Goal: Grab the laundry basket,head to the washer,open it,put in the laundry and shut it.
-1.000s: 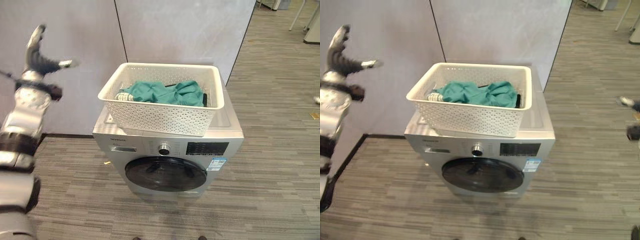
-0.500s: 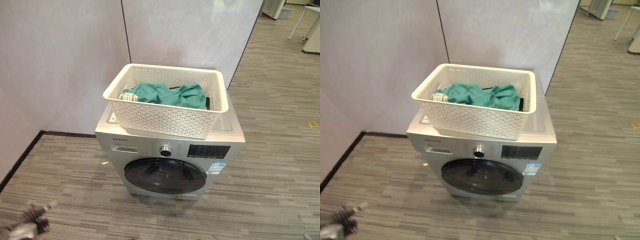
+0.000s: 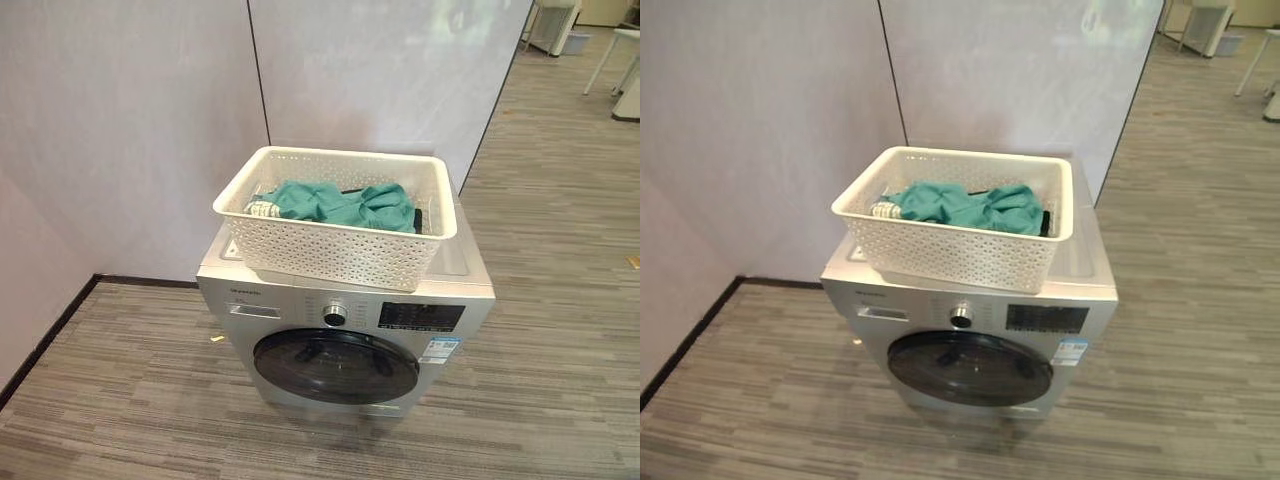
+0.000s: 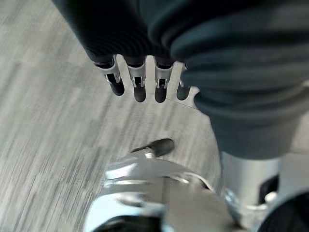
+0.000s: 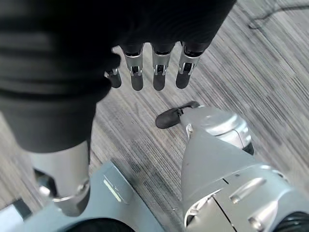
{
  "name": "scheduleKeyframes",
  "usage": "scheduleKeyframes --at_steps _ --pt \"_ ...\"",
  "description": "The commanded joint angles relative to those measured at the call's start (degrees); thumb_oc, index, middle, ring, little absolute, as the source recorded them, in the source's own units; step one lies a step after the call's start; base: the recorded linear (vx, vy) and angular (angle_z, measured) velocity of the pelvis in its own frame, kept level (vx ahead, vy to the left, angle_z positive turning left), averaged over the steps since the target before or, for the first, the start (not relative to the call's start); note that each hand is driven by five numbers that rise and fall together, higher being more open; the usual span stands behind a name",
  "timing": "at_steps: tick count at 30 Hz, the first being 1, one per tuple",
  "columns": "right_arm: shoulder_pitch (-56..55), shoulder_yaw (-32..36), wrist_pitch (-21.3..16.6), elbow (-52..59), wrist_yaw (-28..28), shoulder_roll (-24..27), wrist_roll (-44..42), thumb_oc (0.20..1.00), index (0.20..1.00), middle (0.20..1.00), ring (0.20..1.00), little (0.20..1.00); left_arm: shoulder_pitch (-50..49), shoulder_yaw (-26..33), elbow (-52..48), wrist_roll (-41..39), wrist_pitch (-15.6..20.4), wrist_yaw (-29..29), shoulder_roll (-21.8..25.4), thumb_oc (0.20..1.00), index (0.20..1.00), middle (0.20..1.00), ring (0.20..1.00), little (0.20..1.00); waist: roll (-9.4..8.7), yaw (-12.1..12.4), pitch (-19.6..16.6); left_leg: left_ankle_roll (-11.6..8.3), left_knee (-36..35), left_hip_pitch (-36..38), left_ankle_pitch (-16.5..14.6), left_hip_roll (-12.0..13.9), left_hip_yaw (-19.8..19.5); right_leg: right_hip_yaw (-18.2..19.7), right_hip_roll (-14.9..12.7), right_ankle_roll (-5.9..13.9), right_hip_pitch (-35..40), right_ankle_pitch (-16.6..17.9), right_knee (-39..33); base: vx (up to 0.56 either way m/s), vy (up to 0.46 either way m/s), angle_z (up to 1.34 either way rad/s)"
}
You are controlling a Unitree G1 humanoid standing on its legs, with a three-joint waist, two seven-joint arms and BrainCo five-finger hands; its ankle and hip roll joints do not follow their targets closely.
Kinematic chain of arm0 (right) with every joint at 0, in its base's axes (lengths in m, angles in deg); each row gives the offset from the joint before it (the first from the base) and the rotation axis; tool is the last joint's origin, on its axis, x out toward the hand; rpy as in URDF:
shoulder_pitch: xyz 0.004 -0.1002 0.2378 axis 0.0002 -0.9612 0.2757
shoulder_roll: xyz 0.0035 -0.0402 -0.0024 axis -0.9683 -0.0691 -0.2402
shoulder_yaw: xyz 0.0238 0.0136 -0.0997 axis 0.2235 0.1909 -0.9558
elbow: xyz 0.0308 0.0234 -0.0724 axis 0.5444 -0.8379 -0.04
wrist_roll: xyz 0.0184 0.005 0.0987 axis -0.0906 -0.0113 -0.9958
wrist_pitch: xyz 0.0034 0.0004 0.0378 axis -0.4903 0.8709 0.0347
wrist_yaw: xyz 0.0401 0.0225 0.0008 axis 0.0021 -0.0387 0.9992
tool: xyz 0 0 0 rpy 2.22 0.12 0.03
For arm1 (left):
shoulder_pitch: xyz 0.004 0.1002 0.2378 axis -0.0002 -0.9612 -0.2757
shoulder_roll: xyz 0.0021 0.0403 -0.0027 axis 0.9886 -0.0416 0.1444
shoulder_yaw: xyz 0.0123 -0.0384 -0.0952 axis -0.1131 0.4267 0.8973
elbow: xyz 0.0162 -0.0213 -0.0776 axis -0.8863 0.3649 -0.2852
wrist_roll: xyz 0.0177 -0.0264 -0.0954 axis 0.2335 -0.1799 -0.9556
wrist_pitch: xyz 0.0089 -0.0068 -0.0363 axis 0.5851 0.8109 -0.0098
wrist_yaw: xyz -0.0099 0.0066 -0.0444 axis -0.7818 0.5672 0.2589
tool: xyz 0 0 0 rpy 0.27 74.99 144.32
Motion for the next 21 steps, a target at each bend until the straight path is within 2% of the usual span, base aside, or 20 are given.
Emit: scheduleKeyframes --at_steps 1,2,3,6,7,8,14,17,21 --pt "3.85 -1.7 -1.96 -1.09 -0.69 1.12 4.42 1.0 1.0 1.0 1.0 1.0 5.37 -4.17 0.53 11.94 3.06 1.4 -1.68 1.0 1.0 1.0 1.0 1.0 0.41 -0.13 1.68 -3.01 0.44 2.65 -0.67 3.53 0.28 0.05 -1.96 2.25 -2.59 6.47 -0.88 0.0 0.0 0.0" --pt "3.83 -1.69 -1.95 -1.07 -0.69 1.11 4.42 1.0 1.0 1.0 1.0 1.0 5.36 -4.17 0.52 11.94 3.05 1.4 -1.67 1.0 1.0 1.0 1.0 1.0 0.4 -0.12 1.68 -3.01 0.44 2.65 -0.67 3.52 0.28 0.05 -1.96 2.25 -2.6 6.47 -0.88 -0.05 -0.01 -0.02" --pt "5.04 -6.45 -3.88 0.2 -1.82 2.04 11.66 1.0 1.0 1.0 1.0 1.0 6.24 -7.77 -0.47 15.41 3.17 1.89 -1.58 1.0 1.0 1.0 1.0 1.0 -0.02 0.45 2.22 -3.02 0.44 2.18 -0.58 3.5 -0.13 -0.39 -2.07 2.36 -2.63 6.59 -0.88 -0.04 -0.009 -0.03" --pt "5.57 -8.69 -4.41 0.5 -2.61 2.56 16.48 1.0 1.0 1.0 1.0 1.0 6.58 -8.22 -0.76 16.29 3.14 2.09 -1.58 1.0 1.0 1.0 1.0 1.0 -0.19 0.69 2.34 -3.01 0.44 1.98 -0.56 3.53 -0.32 -0.7 -2.09 2.36 -2.58 6.59 -0.88 -0.03 -0.012 0.02" --pt "6.07 -12.24 -5.16 1.62 -4.22 3.27 23.53 1.0 1.0 1.0 1.0 1.0 6.91 -9.17 -1.63 17.63 3.4 2.53 -1.58 1.0 1.0 1.0 1.0 1.0 -0.51 1.28 2.57 -2.99 0.44 1.67 -0.57 3.51 -0.81 -1.15 -2.14 2.4 -2.46 6.61 -0.88 -0.02 -0.021 0.04" --pt "6.19 -13.48 -5.44 2.24 -5.2 4.0 26.04 1.0 1.0 1.0 1.0 1.0 6.93 -9.95 -2.03 18.64 3.49 2.85 -1.71 1.0 1.0 1.0 1.0 1.0 -0.68 1.67 2.72 -2.98 0.44 1.52 -0.61 3.5 -1.1 -1.4 -2.21 2.44 -2.36 6.58 -0.88 -0.02 -0.021 0.04" --pt "5.71 -13.56 -6.57 8.18 -6.78 7.07 28.13 1.0 1.0 1.0 1.0 1.0 6.15 -10.03 -2.62 21.75 4.44 4.59 -1.47 1.0 1.0 1.0 1.0 1.0 -1.1 2.06 2.84 -2.99 0.44 1.5 -0.84 3.42 -1.43 -1.6 -2.43 2.74 -2.22 6.62 -0.88 0.01 -0.001 0.11" --pt "3.82 -13.28 -7.83 20.64 -9.19 13.09 35.4 1.0 1.0 1.0 1.0 1.0 5.11 -8.61 -3.53 23.1 4.71 5.39 -0.73 1.0 1.0 1.0 1.0 1.0 -1.43 1.74 3.11 -3.09 0.44 1.31 -0.79 3.49 -1.28 -1.44 -2.48 3.01 -2.47 6.85 -0.88 0.0 0.0 0.0" --pt "-0.05 -9.73 -8.02 33.9 -9.34 19.4 39.82 1.0 1.0 1.0 1.0 1.0 4.43 -6.72 -3.72 23.07 4.79 5.67 -0.75 1.0 1.0 1.0 1.0 1.0 -1.51 1.07 3.23 -3.07 0.44 1.44 -0.91 3.44 -1.18 -1.17 -2.51 3.27 -2.58 7.01 -0.88 0.0 0.0 0.0"
